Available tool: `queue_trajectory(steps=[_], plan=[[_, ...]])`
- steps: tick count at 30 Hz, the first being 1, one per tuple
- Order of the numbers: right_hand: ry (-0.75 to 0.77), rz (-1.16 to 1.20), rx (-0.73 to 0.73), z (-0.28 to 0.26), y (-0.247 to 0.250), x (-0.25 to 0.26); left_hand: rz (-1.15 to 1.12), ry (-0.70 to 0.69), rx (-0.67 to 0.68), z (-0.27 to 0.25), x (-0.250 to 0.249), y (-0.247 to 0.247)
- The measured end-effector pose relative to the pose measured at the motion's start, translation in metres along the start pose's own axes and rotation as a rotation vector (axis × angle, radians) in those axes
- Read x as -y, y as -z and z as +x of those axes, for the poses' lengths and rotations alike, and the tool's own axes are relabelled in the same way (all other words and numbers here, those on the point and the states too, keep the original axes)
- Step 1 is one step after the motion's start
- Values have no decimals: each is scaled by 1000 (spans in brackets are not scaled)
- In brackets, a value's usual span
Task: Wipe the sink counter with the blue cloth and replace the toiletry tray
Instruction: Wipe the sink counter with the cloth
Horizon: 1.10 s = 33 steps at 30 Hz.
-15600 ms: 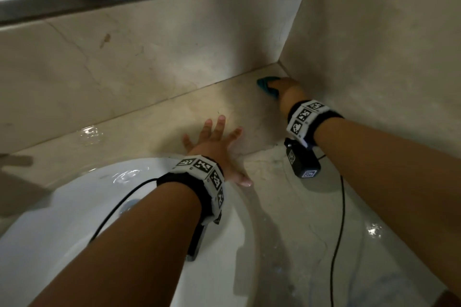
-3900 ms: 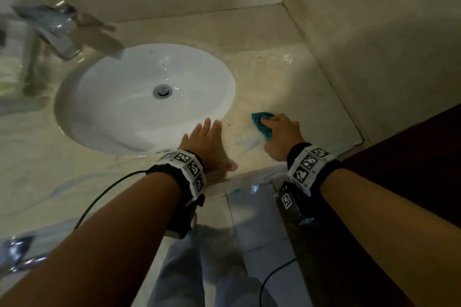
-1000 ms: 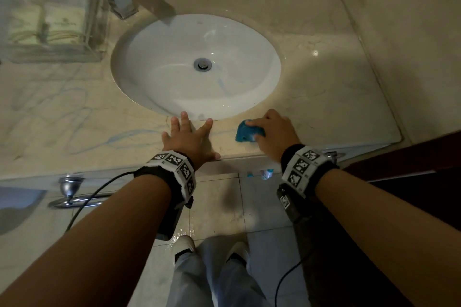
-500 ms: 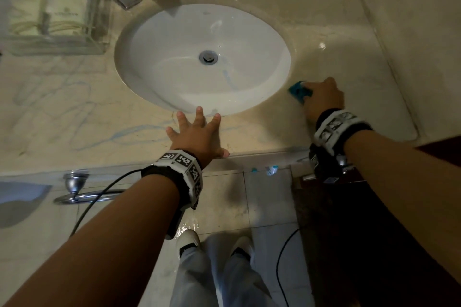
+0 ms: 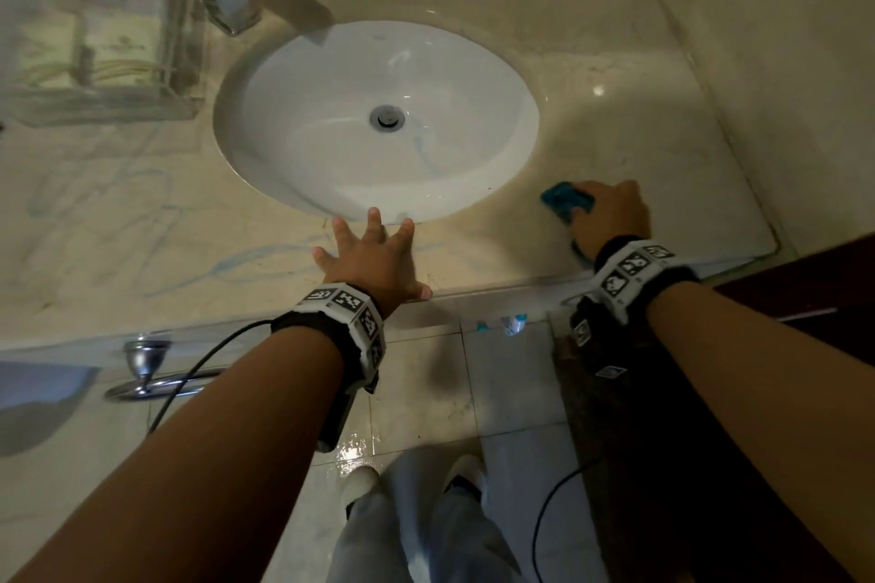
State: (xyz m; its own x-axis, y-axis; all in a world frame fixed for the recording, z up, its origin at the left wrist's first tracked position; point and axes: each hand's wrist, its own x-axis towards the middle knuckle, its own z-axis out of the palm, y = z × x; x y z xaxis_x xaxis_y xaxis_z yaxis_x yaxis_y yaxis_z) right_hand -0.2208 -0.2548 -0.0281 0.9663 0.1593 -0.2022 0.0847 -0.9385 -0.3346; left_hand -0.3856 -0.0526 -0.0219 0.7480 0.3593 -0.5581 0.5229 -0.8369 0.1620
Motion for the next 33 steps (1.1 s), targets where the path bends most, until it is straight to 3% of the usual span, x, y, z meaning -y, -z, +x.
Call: queue_trajectory(steps=[2,4,8,11,14,17,20,22,23,25,30,33], plan=[[-100,6,-22,-4,0,-6,2,-7,7,0,-1,2],[-89,34,-22,-16,-11,8,-3,-10,16,2,-1,4],[26,117,47,-51,-43,62,-17,-16,23,5,1,3],[137,31,61,-74,-58,92,30,-47,22,0,7,-1],[221,41,132,-70,-53,92,72,-119,-22,-4,32,2],[369,46,152,-66,-44,77,124,-68,-76,-11,62,3],[579,-31,276,-78,-49,79,40,-7,-16,-18,78,1],[616,-102,365,-80,-59,82,3,-21,-11,-19,83,0],[630,-78,342,-77,-62,81,-1,-34,-16,-18,85,0],[593,18,260,-69,-62,75,10,-57,-25,-17,90,0],[244,51,135,-60,-36,58,18,-96,-25,-14,95,3],[237,108,145,-75,-44,76,10,-98,-24,-14,93,5]])
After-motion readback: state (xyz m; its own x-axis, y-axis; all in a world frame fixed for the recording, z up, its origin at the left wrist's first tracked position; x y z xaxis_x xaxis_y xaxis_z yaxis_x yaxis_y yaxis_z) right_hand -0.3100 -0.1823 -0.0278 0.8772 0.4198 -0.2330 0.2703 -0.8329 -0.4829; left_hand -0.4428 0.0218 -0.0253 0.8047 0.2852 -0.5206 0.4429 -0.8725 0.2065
